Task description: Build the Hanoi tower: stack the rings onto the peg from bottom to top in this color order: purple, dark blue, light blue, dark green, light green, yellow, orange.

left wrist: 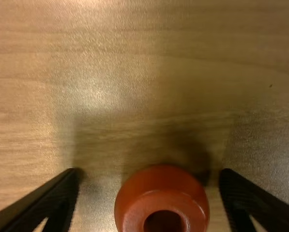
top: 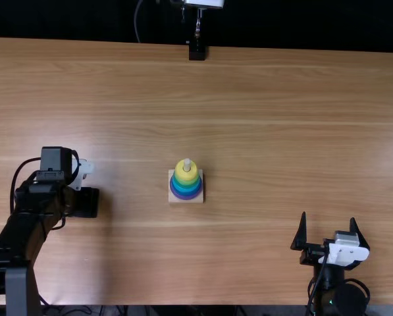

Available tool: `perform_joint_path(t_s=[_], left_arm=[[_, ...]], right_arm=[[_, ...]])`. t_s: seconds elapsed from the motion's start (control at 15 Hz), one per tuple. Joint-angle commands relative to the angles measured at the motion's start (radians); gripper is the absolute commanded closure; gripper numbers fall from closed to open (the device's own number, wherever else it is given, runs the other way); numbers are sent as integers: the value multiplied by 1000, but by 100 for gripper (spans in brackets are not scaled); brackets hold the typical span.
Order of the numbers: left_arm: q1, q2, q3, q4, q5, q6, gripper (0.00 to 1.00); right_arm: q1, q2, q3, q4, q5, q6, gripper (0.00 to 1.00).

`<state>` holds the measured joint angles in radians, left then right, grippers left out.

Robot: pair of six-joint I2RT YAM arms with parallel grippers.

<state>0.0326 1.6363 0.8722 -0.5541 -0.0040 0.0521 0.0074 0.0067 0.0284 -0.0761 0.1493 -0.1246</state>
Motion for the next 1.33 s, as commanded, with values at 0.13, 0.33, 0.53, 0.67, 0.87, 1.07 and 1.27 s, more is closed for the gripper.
perform_joint_path(t_s=[0.13,0.33,0.53,0.67,0.87,1.07,1.27], left_arm=[[-3,16,25,2,-59,-2,100],[-5,14,68,-11,-81,-2,100],[-36,10,172,-55,-83,-2,100],[-65,10,278,-155,-83,-8,100],[-135,20,462,-357,-81,-105,100],[-240,82,619,-451,-79,-196,100],[-350,134,792,-532,-79,-302,100]], right_arm=[[-9,-7,-10,-15,3,10,0],[-9,-7,-10,-15,3,10,0],[-9,-7,-10,-15,3,10,0],[-9,-7,-10,-15,3,10,0],[-9,-7,-10,-15,3,10,0],[-9,-7,-10,-15,3,10,0],[-9,-7,-10,-15,3,10,0]])
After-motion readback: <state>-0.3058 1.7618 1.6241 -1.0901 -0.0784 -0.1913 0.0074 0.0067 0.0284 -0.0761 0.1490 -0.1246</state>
